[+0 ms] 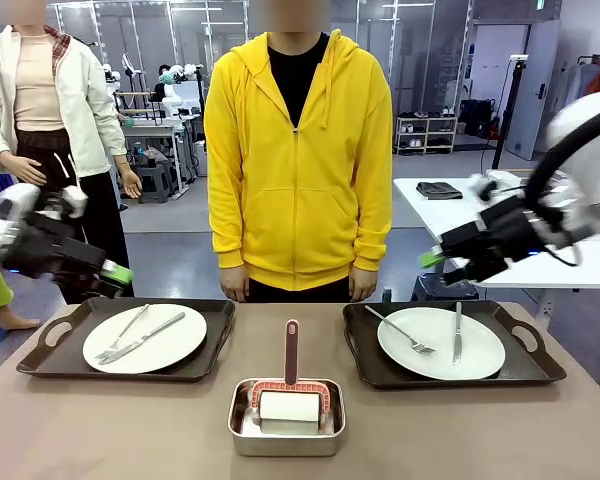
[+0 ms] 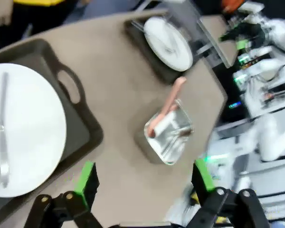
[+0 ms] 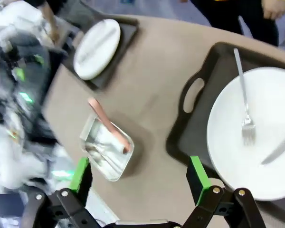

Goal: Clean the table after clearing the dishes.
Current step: When the left (or right) Handle tray is removed, use the left hand (or right hand) to clean the left (or right) side of the table with the Lint Roller.

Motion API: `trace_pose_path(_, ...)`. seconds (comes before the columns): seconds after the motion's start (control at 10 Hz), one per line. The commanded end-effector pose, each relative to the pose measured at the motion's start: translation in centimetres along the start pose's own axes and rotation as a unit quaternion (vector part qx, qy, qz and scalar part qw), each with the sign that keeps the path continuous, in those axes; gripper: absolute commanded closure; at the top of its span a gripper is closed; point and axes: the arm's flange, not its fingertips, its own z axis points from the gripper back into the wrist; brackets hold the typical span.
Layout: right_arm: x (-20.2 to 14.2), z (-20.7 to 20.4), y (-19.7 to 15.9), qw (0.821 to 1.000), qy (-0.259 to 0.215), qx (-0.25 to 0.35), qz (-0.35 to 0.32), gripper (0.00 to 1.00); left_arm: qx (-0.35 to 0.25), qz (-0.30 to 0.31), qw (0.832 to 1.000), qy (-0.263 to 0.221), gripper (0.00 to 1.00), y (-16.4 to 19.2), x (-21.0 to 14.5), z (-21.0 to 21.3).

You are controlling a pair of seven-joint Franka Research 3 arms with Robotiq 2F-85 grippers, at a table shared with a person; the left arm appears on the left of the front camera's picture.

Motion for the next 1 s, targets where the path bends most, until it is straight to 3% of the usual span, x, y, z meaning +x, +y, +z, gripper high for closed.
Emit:
trace_pose_path(0.0, -1.7, 5.2, -5.8, 0.992, -0.078, 0.056, -0.078, 0.0, -0.071, 0.075, 0.994, -0.047, 0.0, 4.7, -1.7, 4.9)
trace_pose_path(0.3, -7.4, 15.2, -12.9, 0.964, -0.202, 0.061, -0.162, 0.0, -0.07, 0.138, 0.98, -0.129, 0.0, 9.4, -7.2, 12.6)
trace_pose_path(0.5, -11.3, 20.4, -14.1, 0.943, -0.27, 0.036, -0.191, 0.0, -0.023, 0.172, 0.964, -0.202, 0.0, 10.0, -11.2, 18.8)
trace_pose_path(0.9, -17.8, 25.8, -14.6, 0.906, -0.344, -0.012, -0.248, 0.0, 0.042, 0.21, 0.945, -0.249, 0.0, 9.1, -16.1, 24.5)
